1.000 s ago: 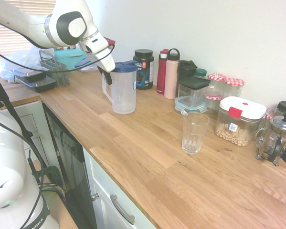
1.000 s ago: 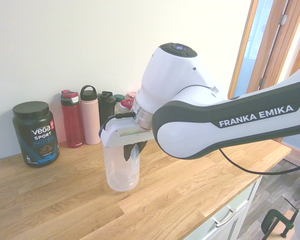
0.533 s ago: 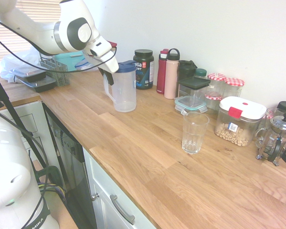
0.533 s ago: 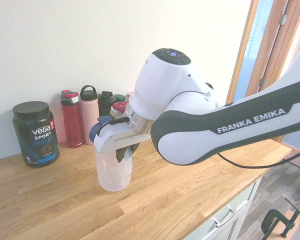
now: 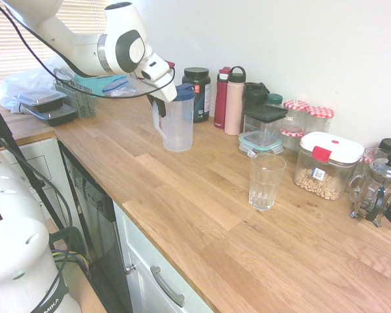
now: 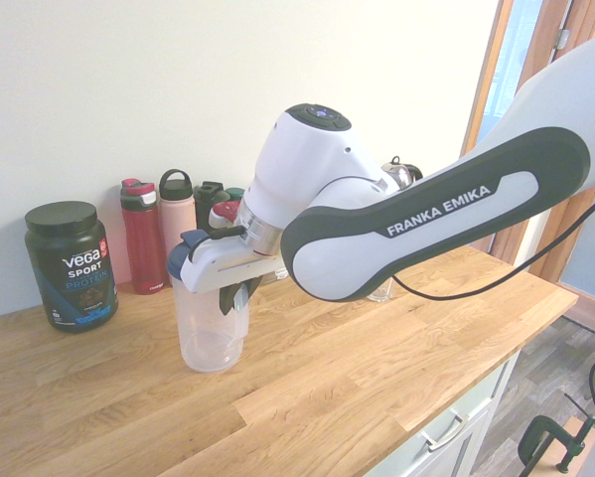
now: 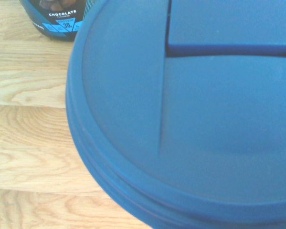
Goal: Pour me some water
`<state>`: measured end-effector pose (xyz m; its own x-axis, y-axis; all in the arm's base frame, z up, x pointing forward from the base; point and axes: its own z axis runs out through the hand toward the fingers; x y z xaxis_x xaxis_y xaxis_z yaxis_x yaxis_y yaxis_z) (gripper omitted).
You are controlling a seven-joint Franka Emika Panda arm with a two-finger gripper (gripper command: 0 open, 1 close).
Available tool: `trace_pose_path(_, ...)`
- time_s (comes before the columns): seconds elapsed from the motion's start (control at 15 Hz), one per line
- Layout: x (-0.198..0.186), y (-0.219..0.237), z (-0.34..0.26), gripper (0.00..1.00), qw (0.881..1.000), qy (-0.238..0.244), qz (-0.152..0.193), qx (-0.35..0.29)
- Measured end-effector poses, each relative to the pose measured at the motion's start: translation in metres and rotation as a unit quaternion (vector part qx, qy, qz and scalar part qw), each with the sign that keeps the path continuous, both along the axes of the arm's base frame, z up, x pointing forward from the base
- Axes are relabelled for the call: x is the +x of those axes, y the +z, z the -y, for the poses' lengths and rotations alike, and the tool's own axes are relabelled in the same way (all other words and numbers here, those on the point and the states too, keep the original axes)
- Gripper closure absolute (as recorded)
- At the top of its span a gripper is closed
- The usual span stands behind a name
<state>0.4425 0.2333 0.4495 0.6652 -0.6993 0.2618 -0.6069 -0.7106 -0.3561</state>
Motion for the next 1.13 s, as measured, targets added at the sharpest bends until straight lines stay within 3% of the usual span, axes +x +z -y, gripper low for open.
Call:
trace_pose_path(0.4, 0.006, -0.019, 0.005, 0.0, 1.0, 0.018, -0.019, -0.015)
trace_pose_path(0.6, -0.001, -0.014, 0.002, 0.0, 0.998, 0.05, -0.026, -0.03)
trace_pose_path(0.93, -0.053, 0.03, 0.029, 0.0, 0.991, 0.079, -0.062, -0.089)
trace_pose_path(1.13, -0.09, 0.052, 0.096, 0.0, 0.99, 0.045, -0.097, -0.093)
